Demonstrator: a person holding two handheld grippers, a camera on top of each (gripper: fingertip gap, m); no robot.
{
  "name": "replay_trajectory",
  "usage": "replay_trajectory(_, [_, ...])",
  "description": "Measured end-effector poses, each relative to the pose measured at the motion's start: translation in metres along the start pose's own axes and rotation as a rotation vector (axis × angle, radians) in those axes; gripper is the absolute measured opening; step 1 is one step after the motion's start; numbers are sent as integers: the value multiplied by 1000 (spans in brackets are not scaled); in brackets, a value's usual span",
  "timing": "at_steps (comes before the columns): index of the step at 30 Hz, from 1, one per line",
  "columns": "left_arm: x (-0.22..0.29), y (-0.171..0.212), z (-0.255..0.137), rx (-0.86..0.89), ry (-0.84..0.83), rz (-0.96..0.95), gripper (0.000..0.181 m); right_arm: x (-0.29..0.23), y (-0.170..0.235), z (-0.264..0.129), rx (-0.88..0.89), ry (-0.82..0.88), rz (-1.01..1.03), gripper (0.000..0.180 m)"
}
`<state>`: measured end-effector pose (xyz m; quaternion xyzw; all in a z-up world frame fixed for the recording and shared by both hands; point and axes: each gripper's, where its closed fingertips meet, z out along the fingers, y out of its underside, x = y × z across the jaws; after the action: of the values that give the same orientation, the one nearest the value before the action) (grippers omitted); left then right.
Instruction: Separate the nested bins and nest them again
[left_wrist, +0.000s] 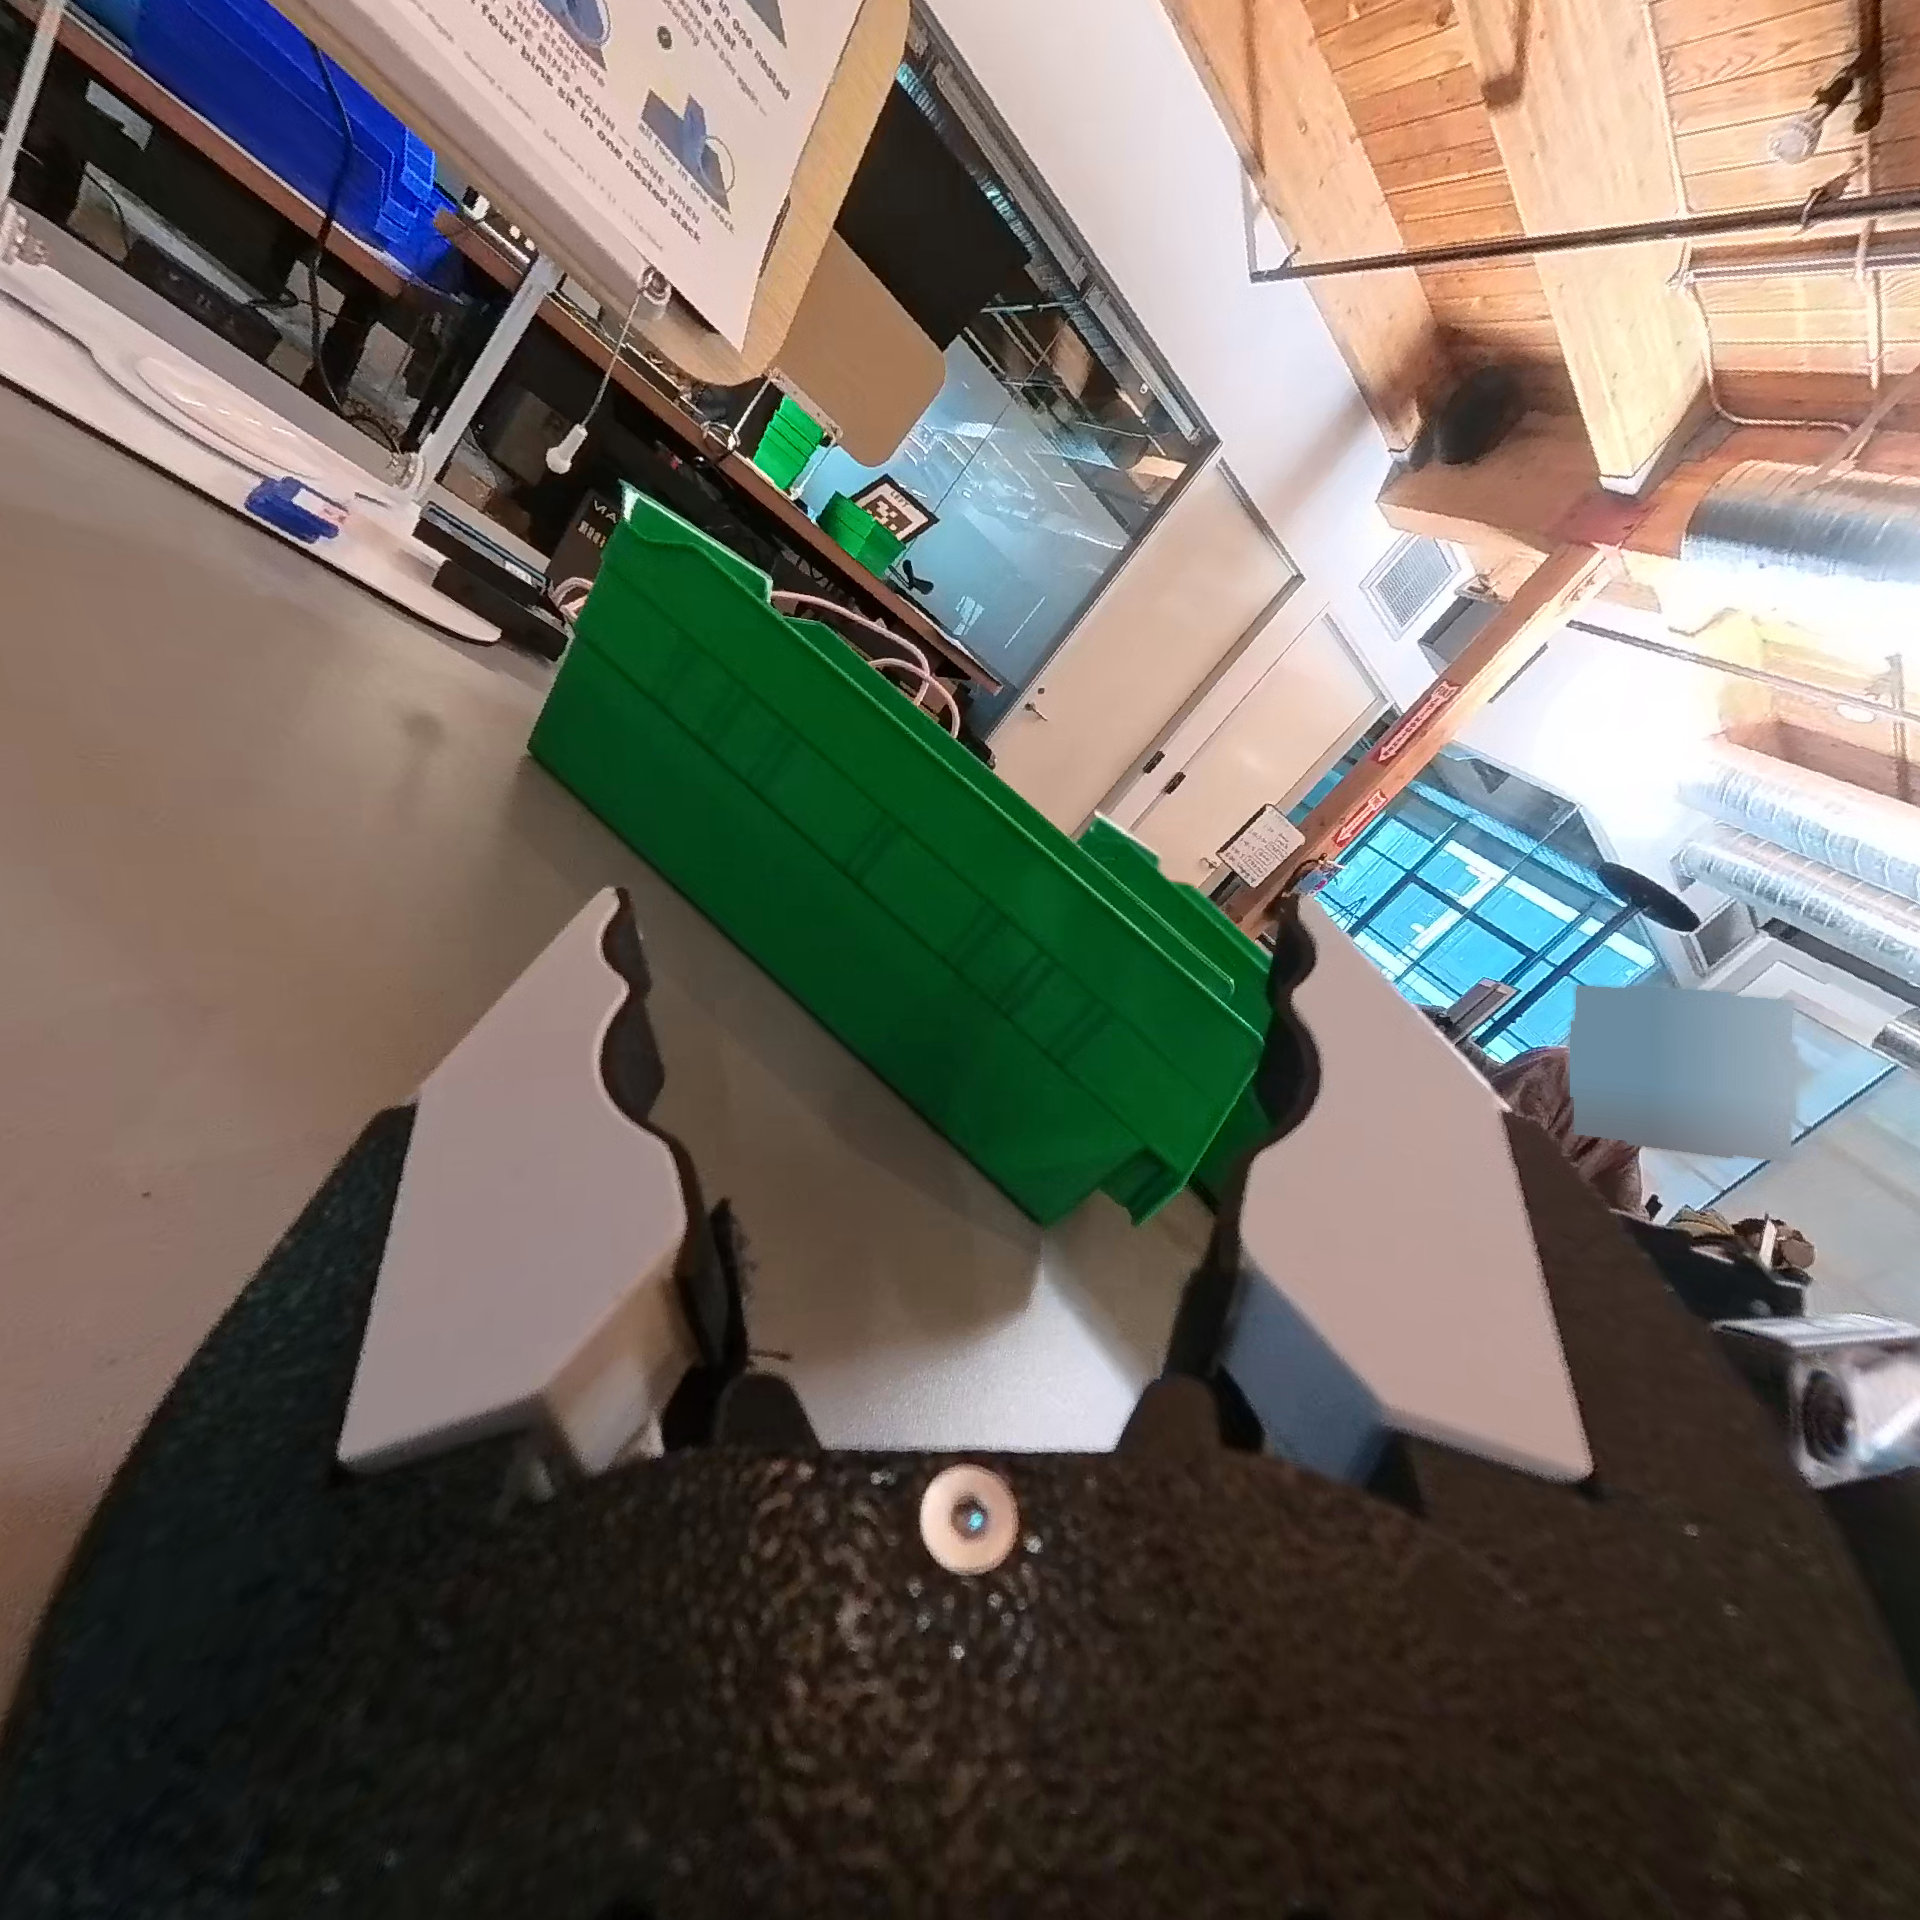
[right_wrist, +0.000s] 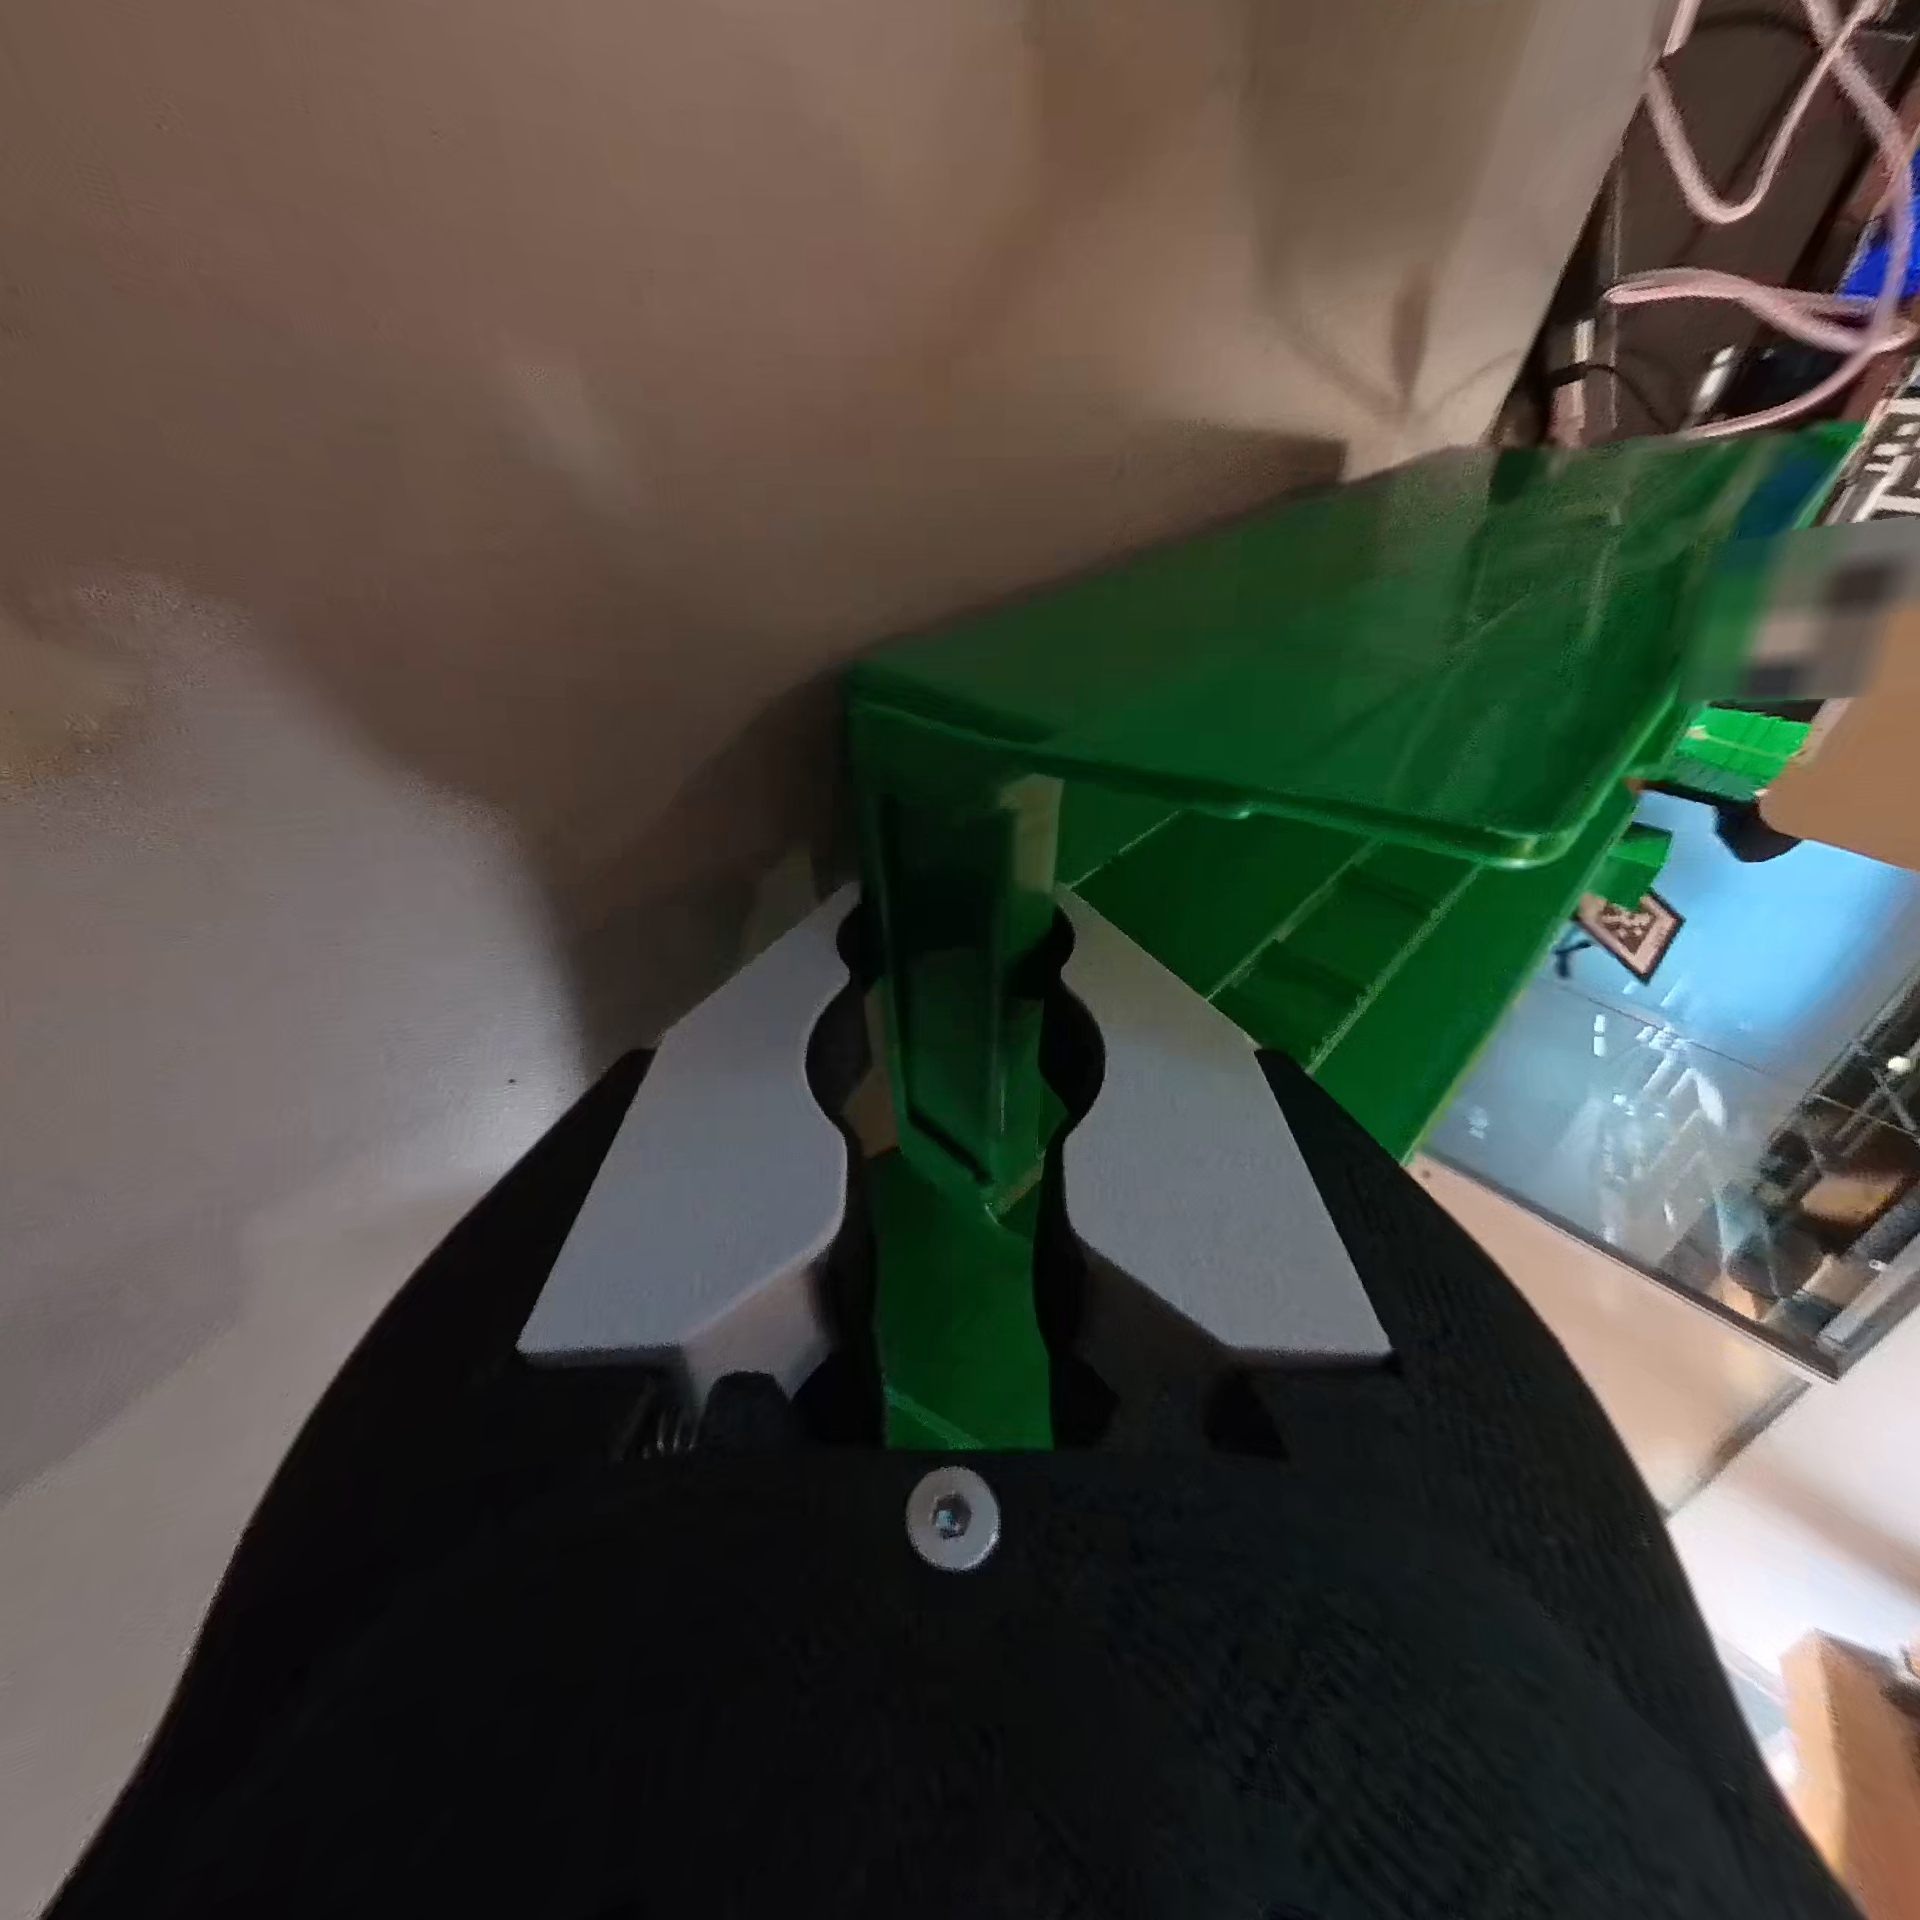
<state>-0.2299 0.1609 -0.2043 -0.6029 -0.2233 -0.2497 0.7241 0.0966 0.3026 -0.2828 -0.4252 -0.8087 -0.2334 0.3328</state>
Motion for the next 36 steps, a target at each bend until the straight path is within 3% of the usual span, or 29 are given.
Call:
replay_trajectory(10, [0, -1, 0, 3, 4, -8, 117, 65, -24, -45, 49, 136, -47, 27])
replay_trajectory(17, [0, -1, 0, 5, 7, -12, 117, 110, -82, -63, 196, 154, -142, 27])
replay_trajectory(26, [1, -2, -1, 10, 14, -21, 117, 129, -154, -54, 303, 133, -273, 27])
replay_trajectory(36, [0, -2, -1, 11, 16, -27, 117, 121, -171, -27, 313, 68, -292, 27])
